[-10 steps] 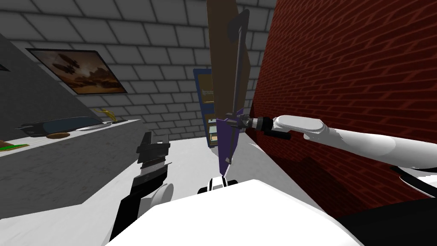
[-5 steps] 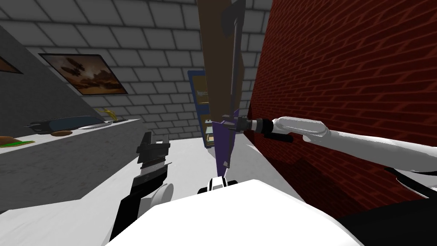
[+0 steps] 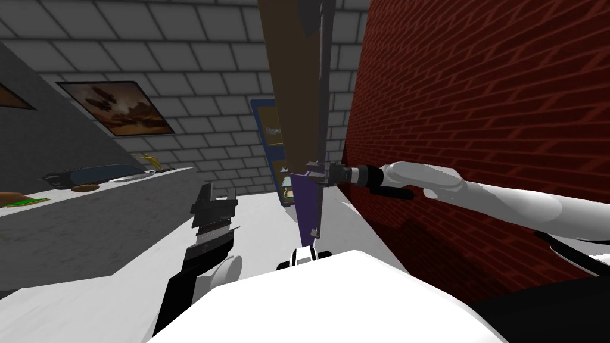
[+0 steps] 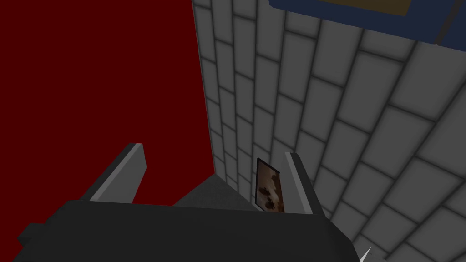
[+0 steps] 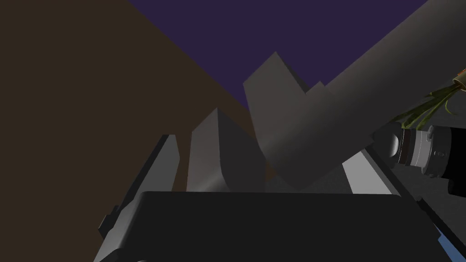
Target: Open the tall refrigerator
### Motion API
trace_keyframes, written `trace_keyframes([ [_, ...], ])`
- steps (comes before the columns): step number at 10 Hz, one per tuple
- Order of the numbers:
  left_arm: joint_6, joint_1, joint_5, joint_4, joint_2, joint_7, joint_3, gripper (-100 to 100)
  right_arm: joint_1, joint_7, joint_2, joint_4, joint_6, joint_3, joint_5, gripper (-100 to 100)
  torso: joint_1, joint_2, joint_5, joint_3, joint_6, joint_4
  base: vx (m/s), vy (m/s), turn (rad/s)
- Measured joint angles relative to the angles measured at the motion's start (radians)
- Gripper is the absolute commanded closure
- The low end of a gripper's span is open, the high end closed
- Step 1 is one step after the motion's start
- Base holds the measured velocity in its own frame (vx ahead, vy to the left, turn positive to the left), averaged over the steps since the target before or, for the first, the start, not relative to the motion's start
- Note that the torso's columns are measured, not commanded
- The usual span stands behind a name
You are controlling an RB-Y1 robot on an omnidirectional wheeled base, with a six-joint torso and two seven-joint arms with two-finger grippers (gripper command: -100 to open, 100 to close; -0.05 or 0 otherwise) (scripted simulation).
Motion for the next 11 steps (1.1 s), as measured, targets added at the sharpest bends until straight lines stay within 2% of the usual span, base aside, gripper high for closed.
trace_keyframes([
  [2, 0.000, 0.000, 0.000, 0.000, 0.000, 0.000, 0.000, 0, -0.016, -0.042, -0.043, 0.005, -0.014, -0.036, -0.032, -100, 0.005, 0.001, 0.004, 0.000, -0.003, 0.001, 0.010, 0.044, -0.048],
  [3, 0.000, 0.000, 0.000, 0.000, 0.000, 0.000, 0.000, 0, -0.052, -0.063, -0.067, 0.009, -0.007, -0.032, -0.044, -100, 0.002, 0.002, 0.002, 0.001, -0.003, 0.000, 0.015, 0.034, 0.005],
  [5, 0.000, 0.000, 0.000, 0.000, 0.000, 0.000, 0.000, 0, -0.047, -0.093, -0.096, 0.008, -0.015, -0.089, -0.069, -100, -0.007, 0.005, -0.002, 0.004, 0.000, 0.000, 0.009, 0.027, -0.023],
  [6, 0.000, 0.000, 0.000, 0.000, 0.000, 0.000, 0.000, 0, -0.047, -0.098, -0.098, 0.007, -0.016, -0.092, -0.071, 0, -0.009, 0.006, -0.003, 0.005, 0.000, 0.000, 0.003, 0.007, 0.003],
  [11, 0.000, 0.000, 0.000, 0.000, 0.000, 0.000, 0.000, 0, -0.047, -0.097, -0.098, 0.007, -0.016, -0.092, -0.071, 0, -0.006, 0.005, -0.002, 0.004, 0.000, 0.000, 0.000, 0.000, 0.000],
])
